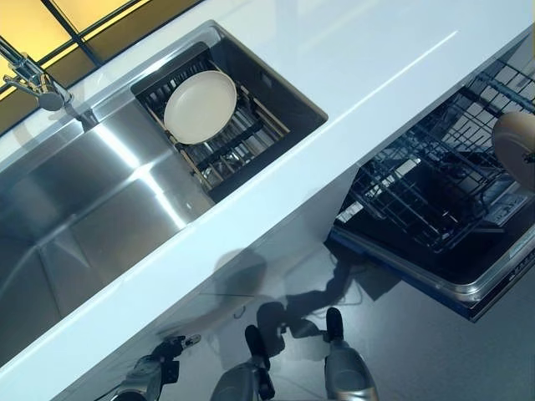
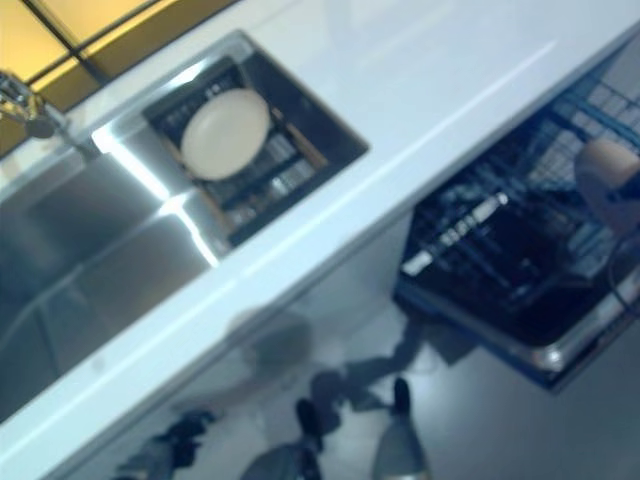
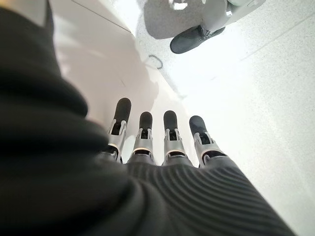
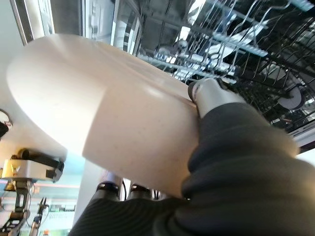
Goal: Take plates into dishwasher
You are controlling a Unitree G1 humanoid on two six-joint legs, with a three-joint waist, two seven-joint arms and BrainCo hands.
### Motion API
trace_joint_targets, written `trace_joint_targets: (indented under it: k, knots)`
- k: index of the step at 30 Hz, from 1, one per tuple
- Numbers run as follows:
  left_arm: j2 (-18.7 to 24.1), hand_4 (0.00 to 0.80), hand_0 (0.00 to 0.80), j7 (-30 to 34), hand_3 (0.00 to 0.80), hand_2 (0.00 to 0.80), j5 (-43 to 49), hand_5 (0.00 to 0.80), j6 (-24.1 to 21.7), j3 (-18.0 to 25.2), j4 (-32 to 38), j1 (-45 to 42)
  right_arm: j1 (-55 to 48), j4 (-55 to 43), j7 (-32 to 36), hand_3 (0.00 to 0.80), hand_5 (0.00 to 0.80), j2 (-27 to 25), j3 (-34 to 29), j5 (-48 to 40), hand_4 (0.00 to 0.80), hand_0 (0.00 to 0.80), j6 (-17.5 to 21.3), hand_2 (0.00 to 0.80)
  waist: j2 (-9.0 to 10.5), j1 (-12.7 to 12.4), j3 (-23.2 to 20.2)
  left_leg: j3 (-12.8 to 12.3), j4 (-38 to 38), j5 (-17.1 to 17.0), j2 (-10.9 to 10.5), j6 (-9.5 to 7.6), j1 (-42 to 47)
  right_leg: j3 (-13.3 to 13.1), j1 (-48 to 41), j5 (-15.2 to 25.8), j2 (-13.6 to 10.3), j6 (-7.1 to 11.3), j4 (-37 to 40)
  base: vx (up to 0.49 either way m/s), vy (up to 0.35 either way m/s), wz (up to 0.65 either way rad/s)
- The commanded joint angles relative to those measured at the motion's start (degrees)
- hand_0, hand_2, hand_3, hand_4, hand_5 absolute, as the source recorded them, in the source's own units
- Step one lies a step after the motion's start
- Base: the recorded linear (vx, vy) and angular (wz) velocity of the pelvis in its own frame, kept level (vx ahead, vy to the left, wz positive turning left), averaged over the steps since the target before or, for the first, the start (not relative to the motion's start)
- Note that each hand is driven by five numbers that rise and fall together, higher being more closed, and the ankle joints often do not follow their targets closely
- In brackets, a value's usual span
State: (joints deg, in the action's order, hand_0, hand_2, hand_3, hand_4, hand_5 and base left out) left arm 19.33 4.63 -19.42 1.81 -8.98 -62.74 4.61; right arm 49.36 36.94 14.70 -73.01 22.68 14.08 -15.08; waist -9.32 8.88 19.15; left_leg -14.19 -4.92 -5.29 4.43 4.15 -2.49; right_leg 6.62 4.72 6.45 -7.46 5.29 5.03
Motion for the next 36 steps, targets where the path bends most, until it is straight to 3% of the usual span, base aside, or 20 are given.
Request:
trace_joint_targets:
  k: [1, 12, 24, 36]
  knots:
    - [1.63, 0.0, 0.0, 0.01, 0.0, 0.0, -1.91, 0.0, -1.55, -2.36, -1.17, -0.5, 4.09, -3.31, -2.62, 0.8, 0.8, -1.9, -0.17, 2.98, 0.8, 0.8, 0.53, 0.8, 3.21, -0.57, -1.95, -0.17, 1.02, 5.19, -2.28, 0.36, 4.85, -2.23, 2.02, -2.71, 0.55, 0.82, -4.7, 0.0, 0.0, 0.0]
    - [1.51, 0.0, 0.0, 0.34, 0.0, 0.0, -2.22, 0.0, -0.66, -2.86, -0.5, -0.22, 5.65, -3.67, -0.62, 0.8, 0.8, -1.35, 2.98, 7.53, 0.8, 0.8, 2.05, 0.8, 2.85, -0.97, -1.48, -0.03, 0.87, 4.75, -2.15, 0.55, 3.74, -1.83, 3.17, -3.01, 0.6, 0.75, -5.14, -0.001, -0.003, 0.0]
    - [1.69, 0.0, 0.0, 1.06, 0.0, 0.0, -2.53, 0.0, -0.75, -4.22, 1.03, -0.32, 8.14, -3.28, -3.2, 0.8, 0.8, -0.79, 6.73, 13.56, 0.8, 0.8, 4.91, 0.8, 0.64, -1.52, 1.41, -0.03, 0.8, 3.47, -2.01, 1.29, 1.51, -1.14, 5.35, -2.94, 0.3, 0.41, -5.35, -0.006, -0.007, 0.0]
    - [1.77, 0.0, 0.0, 1.44, 0.0, 0.0, -3.77, 0.0, -0.37, -5.29, 2.57, 0.18, 7.87, -5.77, -4.19, 0.8, 0.8, 0.48, 6.74, 15.73, 0.8, 0.8, 4.84, 0.8, -1.17, -1.8, 3.81, 0.36, 0.59, 2.46, -2.33, 1.64, -0.5, -0.53, 7.45, -3.1, -0.03, 0.32, -6.0, -0.003, -0.005, 0.0]
